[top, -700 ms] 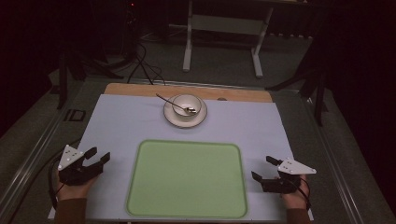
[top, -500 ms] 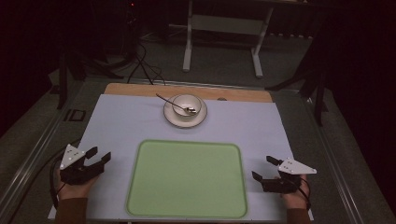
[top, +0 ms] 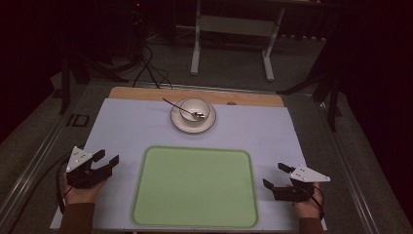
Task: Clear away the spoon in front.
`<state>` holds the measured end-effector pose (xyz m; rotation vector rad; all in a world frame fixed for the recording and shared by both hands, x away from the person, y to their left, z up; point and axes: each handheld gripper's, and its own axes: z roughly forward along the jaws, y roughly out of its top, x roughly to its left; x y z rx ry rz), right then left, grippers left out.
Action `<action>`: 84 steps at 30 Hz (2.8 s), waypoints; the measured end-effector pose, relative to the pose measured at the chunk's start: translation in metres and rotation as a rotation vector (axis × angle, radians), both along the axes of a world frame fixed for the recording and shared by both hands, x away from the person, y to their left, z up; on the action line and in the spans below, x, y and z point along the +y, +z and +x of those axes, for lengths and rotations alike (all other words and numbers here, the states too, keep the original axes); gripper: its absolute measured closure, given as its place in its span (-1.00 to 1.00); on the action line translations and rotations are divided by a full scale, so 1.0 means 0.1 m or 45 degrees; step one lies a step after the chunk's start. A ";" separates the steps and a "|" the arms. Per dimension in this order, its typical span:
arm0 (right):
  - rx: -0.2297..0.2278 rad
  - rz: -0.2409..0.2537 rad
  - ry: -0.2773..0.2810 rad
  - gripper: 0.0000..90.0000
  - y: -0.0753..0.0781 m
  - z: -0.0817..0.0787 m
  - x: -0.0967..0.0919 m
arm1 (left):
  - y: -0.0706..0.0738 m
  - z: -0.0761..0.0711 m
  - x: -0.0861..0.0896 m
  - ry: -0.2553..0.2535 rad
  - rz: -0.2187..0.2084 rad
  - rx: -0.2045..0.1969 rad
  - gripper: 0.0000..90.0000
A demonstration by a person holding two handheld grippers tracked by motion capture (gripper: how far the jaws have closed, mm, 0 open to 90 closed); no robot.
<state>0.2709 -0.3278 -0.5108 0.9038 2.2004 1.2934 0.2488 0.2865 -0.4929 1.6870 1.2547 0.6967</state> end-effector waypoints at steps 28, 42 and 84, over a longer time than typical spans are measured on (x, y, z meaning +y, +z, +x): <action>-0.002 -0.001 -0.010 -0.69 0.00 0.00 -0.01 | 0.41 0.40 -0.29 -0.099 -0.011 -0.077 -0.09; 0.001 -0.003 -0.008 -0.69 -0.01 0.01 -0.01 | 0.49 0.57 -0.39 -0.108 -0.004 -0.079 -0.10; 0.007 -0.005 -0.008 -0.69 -0.01 0.01 -0.01 | 0.57 1.03 -0.75 -0.140 0.021 -0.071 -0.13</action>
